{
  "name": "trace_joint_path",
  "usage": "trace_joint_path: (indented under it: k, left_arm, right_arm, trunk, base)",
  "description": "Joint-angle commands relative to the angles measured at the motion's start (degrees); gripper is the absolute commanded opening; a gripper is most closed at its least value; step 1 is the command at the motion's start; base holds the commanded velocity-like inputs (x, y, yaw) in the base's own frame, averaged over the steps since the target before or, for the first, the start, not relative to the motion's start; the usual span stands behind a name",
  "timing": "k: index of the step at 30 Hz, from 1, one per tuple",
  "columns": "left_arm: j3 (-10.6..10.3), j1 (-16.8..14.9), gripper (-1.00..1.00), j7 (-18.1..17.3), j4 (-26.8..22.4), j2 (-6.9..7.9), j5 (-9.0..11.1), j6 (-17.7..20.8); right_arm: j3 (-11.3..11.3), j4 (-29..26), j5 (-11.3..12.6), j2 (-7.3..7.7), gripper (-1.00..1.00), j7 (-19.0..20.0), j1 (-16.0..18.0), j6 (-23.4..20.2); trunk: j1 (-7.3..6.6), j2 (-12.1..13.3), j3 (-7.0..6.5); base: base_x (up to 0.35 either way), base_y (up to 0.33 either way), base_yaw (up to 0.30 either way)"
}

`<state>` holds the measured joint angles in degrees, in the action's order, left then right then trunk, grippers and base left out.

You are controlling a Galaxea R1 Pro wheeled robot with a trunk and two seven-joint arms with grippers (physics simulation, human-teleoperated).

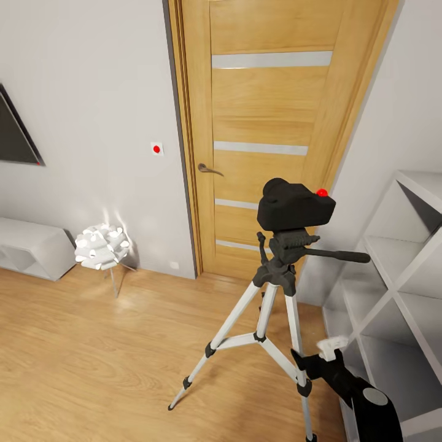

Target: Attach the digital camera to the camera tripod in the bedroom.

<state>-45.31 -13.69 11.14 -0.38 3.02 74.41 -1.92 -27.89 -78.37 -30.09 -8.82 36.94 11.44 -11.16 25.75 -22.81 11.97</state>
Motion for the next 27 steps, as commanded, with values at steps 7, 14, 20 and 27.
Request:
trace_joint_path:
  k: [7, 14, 20, 27]
  left_arm:
    - [-0.5, 0.0, 1.0, 0.2, 0.0, 0.03, 0.5, -0.1]
    - [-0.5, 0.0, 1.0, 0.2, -0.1, 0.04, 0.5, -0.1]
    - [-0.5, 0.0, 1.0, 0.2, 0.0, 0.06, 0.5, -0.1]
    - [-0.5, 0.0, 1.0, 0.2, -0.1, 0.06, 0.5, -0.1]
  right_arm:
    - [-1.4, 0.0, -0.5, -0.06, 1.0, 2.9, 0.1, -0.1]
    - [-3.1, 0.5, -1.2, -0.06, 1.0, 7.3, -0.1, 1.8]
    - [-4.6, 0.8, -3.7, -0.06, 1.0, 9.6, -2.2, 2.7]
    - [-4.8, 6.3, -4.5, -0.01, 1.0, 9.7, -2.9, 2.7]
  trunk:
    - [0.03, -0.1, 0.11]
    - [0.03, -0.1, 0.11]
    - [0.03, -0.1, 0.11]
    - [0.03, -0.1, 0.11]
  base:
    - [0.0, 0.0, 0.0]
    - [0.0, 0.0, 0.0]
    - [0.0, 0.0, 0.0]
    - [0.0, 0.0, 0.0]
